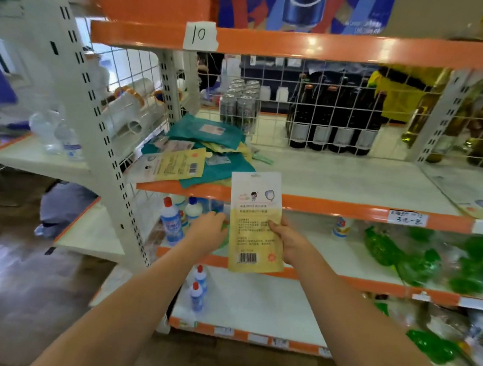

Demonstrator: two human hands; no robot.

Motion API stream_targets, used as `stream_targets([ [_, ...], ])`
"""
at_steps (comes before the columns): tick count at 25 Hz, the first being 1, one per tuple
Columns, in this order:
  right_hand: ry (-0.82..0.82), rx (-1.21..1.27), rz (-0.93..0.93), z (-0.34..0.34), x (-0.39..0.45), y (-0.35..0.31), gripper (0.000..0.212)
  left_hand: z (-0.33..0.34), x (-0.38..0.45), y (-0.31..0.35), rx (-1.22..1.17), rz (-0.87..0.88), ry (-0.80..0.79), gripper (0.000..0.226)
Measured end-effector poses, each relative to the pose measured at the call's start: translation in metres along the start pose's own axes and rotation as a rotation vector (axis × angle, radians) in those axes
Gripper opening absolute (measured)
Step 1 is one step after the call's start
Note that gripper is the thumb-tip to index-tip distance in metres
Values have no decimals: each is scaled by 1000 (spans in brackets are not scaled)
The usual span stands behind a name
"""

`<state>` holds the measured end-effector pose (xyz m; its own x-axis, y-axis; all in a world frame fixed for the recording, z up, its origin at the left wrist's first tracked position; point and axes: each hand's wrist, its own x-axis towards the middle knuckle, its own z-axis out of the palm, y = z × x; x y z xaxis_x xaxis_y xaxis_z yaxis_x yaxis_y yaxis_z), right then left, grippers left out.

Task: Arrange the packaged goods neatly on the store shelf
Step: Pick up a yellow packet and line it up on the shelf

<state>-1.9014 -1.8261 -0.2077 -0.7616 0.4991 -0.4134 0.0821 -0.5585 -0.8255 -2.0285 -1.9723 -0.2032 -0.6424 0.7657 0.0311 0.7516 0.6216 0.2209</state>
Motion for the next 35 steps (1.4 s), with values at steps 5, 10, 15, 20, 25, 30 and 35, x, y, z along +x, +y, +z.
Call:
stream_targets([
  [5, 73, 50, -4, 19, -9, 37, 33, 15, -11, -33, -51, 38, -65, 26],
  [10, 162, 74, 33, 28, -18, 79, 27, 47, -36, -52, -321, -80, -153, 25],
  [15, 190, 149, 71, 36, -28, 112, 20, 58, -76, -59, -672, -266, -200, 31],
  [20, 202, 211, 46, 46, -34, 130, 15, 51, -104, -61, -1215, -544, -331, 24],
  [25, 186, 224, 47, 53, -41, 137, 20, 63, -113, -78, -1412, -625, -538, 21],
  [30, 171, 198, 31, 49, -47, 139, 28, 77, -117, -76, -1479, -563, -654, 29],
  [35, 188, 126, 38, 47, -52, 138, 29, 84, -121, -65, -1496, -573, -621, 25],
])
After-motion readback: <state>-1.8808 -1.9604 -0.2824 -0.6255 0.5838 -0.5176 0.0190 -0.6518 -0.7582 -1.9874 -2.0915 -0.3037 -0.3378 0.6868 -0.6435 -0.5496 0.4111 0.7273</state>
